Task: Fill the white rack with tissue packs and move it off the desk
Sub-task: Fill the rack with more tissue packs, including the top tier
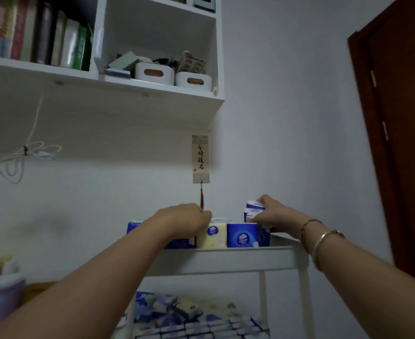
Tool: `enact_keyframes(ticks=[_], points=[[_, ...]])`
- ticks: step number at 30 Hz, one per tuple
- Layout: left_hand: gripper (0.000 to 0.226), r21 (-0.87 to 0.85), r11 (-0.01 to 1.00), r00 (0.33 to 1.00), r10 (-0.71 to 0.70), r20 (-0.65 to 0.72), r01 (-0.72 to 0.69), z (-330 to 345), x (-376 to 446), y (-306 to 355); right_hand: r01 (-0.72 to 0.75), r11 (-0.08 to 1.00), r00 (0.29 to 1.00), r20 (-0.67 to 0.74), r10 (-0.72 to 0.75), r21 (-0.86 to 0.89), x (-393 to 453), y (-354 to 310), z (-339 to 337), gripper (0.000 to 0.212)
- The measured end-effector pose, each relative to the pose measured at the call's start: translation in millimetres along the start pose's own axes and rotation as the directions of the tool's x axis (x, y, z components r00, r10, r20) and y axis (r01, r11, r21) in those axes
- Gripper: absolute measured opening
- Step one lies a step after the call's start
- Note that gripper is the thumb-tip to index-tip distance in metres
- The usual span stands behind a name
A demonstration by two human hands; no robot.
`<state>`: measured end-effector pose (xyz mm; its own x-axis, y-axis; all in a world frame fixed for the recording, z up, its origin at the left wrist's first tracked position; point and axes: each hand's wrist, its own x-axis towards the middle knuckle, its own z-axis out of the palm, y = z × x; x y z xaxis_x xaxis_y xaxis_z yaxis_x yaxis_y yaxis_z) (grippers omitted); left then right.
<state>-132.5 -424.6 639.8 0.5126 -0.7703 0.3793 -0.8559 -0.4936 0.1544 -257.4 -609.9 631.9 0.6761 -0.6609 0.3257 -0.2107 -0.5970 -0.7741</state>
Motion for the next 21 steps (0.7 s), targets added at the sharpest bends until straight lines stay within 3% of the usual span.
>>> enact_keyframes(ticks=[4, 6, 10, 15, 19, 21], points=[[0.049, 0.051, 0.999, 1.000, -0.017, 0.009, 0.016, 0.6, 1.7, -1.0, 0.034, 0.998, 0.976, 0.215, -0.023, -0.047, 1.4, -2.6, 16.5, 0.072], [0.048, 0.063, 0.998, 1.000, -0.021, 0.006, 0.020, 0.7, 1.4, -2.0, 0.040, 0.993, 0.967, 0.255, -0.011, -0.109, 1.1, -3.7, 21.2, 0.072], [0.045, 0.056, 0.998, 1.000, -0.026, 0.002, 0.026, 0.4, -1.6, -0.4, 0.003, 0.943, 0.994, 0.105, 0.033, -0.331, 6.3, 3.8, 17.2, 0.059], [0.044, 0.054, 0.998, 1.000, -0.014, -0.005, 0.015, 0.1, -3.9, -0.9, 0.047, 0.828, 0.996, 0.090, 0.005, -0.559, 6.4, 5.7, 20.1, 0.026], [0.042, 0.053, 0.998, 1.000, -0.023, -0.010, 0.024, 0.0, -4.5, -0.1, 0.035, 0.773, 0.999, 0.046, -0.008, -0.633, 9.8, 5.6, 26.6, 0.047], [0.042, 0.050, 0.998, 1.000, -0.023, -0.017, 0.024, 0.2, -3.7, -0.3, 0.044, 0.748, 0.999, 0.029, -0.034, -0.662, 10.8, 4.0, 27.3, 0.045]])
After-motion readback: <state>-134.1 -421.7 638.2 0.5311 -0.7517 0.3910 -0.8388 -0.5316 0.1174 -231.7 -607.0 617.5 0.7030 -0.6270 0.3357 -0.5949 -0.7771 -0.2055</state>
